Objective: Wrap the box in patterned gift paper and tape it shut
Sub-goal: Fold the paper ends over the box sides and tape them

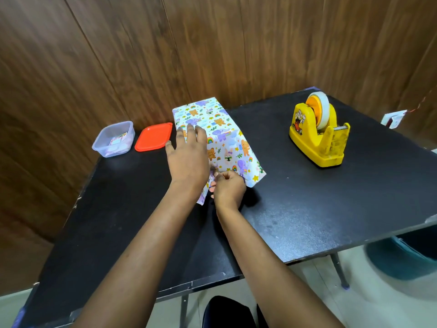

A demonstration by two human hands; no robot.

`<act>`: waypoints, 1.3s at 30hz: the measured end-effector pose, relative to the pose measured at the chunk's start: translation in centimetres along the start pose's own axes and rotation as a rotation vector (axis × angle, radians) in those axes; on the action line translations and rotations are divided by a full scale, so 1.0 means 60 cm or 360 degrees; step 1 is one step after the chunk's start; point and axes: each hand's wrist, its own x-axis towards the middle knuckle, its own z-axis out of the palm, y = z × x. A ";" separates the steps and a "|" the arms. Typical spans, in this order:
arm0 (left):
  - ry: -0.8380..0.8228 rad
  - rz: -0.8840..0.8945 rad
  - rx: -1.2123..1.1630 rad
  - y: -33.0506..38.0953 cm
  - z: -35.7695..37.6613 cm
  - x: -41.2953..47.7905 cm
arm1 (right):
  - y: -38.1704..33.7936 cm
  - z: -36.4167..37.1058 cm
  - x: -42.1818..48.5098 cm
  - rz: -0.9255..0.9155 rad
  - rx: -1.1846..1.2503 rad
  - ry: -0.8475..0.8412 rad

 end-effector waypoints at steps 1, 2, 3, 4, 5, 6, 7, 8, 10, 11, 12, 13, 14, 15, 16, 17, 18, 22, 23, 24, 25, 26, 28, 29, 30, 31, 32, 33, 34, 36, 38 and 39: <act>0.0001 0.0009 -0.0003 0.000 0.003 0.002 | 0.002 -0.001 0.004 0.0012 -0.0013 -0.0009; 0.0012 0.0010 -0.0002 -0.002 0.004 0.002 | 0.001 -0.005 0.006 0.0022 -0.0009 -0.0037; 0.0025 0.0013 0.0001 -0.003 0.005 0.002 | 0.001 -0.008 0.007 0.0034 0.0008 -0.0070; 0.0039 0.0016 0.0000 -0.005 0.006 0.003 | 0.000 -0.010 0.009 0.0046 0.0016 -0.0096; 0.0046 0.0017 -0.0006 -0.005 0.007 0.004 | 0.001 -0.012 0.011 0.0058 0.0014 -0.0116; 0.0043 0.0019 -0.0007 -0.006 0.008 0.004 | 0.002 -0.014 0.013 0.0076 0.0011 -0.0133; 0.0042 0.0021 -0.0002 -0.006 0.009 0.004 | 0.003 -0.015 0.015 0.0104 0.0012 -0.0149; 0.0048 0.0023 0.0014 -0.005 0.009 0.005 | 0.001 -0.016 0.017 0.0139 0.0016 -0.0173; 0.0074 0.0023 0.0069 -0.003 0.008 0.005 | -0.003 -0.019 0.020 0.0223 0.0036 -0.0231; 0.0088 0.0025 0.0090 -0.002 0.007 0.006 | -0.006 -0.021 0.022 0.0258 0.0043 -0.0259; 0.0101 0.0027 0.0099 -0.001 0.007 0.007 | -0.009 -0.025 0.023 0.0283 0.0041 -0.0286; 0.0107 0.0028 0.0094 0.001 0.005 0.008 | -0.011 -0.030 0.025 0.0295 0.0027 -0.0309; 0.0101 0.0031 0.0089 0.002 0.005 0.009 | -0.012 -0.035 0.027 0.0292 0.0005 -0.0327; 0.0096 0.0036 0.0092 0.002 0.003 0.009 | -0.013 -0.039 0.027 0.0270 -0.0044 -0.0335; 0.0092 0.0046 0.0101 0.002 0.003 0.009 | -0.012 -0.041 0.029 0.0233 -0.0113 -0.0329; 0.0093 0.0055 0.0107 0.002 0.001 0.009 | -0.011 -0.043 0.029 0.0194 -0.0183 -0.0316; 0.0097 0.0060 0.0104 0.001 0.000 0.009 | -0.009 -0.042 0.032 0.0161 -0.0233 -0.0305; 0.0091 0.0097 0.0092 -0.001 -0.005 0.009 | -0.006 -0.043 0.036 0.0162 -0.0316 -0.0305; 0.0088 0.0100 0.0099 -0.001 -0.007 0.008 | -0.006 -0.043 0.034 0.0172 -0.0324 -0.0316; 0.0081 0.0103 0.0108 -0.001 -0.008 0.007 | -0.006 -0.044 0.033 0.0184 -0.0322 -0.0325; 0.0077 0.0109 0.0117 -0.002 -0.009 0.008 | -0.008 -0.044 0.031 0.0199 -0.0311 -0.0330; 0.0068 0.0119 0.0125 -0.002 -0.009 0.009 | -0.008 -0.044 0.030 0.0213 -0.0282 -0.0325; 0.0071 0.0123 0.0130 -0.002 -0.010 0.011 | -0.008 -0.039 0.030 0.0231 -0.0224 -0.0294; 0.0065 0.0122 0.0133 -0.003 -0.011 0.012 | -0.008 -0.037 0.030 0.0244 -0.0224 -0.0283; 0.0049 0.0121 0.0133 -0.002 -0.012 0.011 | -0.004 -0.034 0.032 0.0257 -0.0241 -0.0267; 0.0034 0.0122 0.0129 -0.002 -0.012 0.010 | -0.004 -0.032 0.034 0.0275 -0.0259 -0.0246; 0.0029 0.0123 0.0126 -0.001 -0.012 0.010 | -0.001 -0.030 0.036 0.0304 -0.0267 -0.0230; 0.0027 0.0123 0.0126 -0.001 -0.013 0.009 | -0.003 -0.030 0.036 0.0355 -0.0270 -0.0227; 0.0021 0.0118 0.0117 -0.001 -0.012 0.009 | -0.001 -0.030 0.036 0.0409 -0.0282 -0.0225; -0.0007 0.0105 0.0078 -0.001 -0.014 0.008 | -0.005 -0.033 0.019 0.0468 -0.0343 -0.0287; -0.0026 0.0104 0.0003 -0.004 -0.016 0.009 | -0.011 -0.035 -0.019 0.0478 -0.0295 -0.0473; -0.0034 0.0106 -0.0043 -0.007 -0.017 0.009 | -0.018 -0.042 -0.047 0.0439 -0.0257 -0.0586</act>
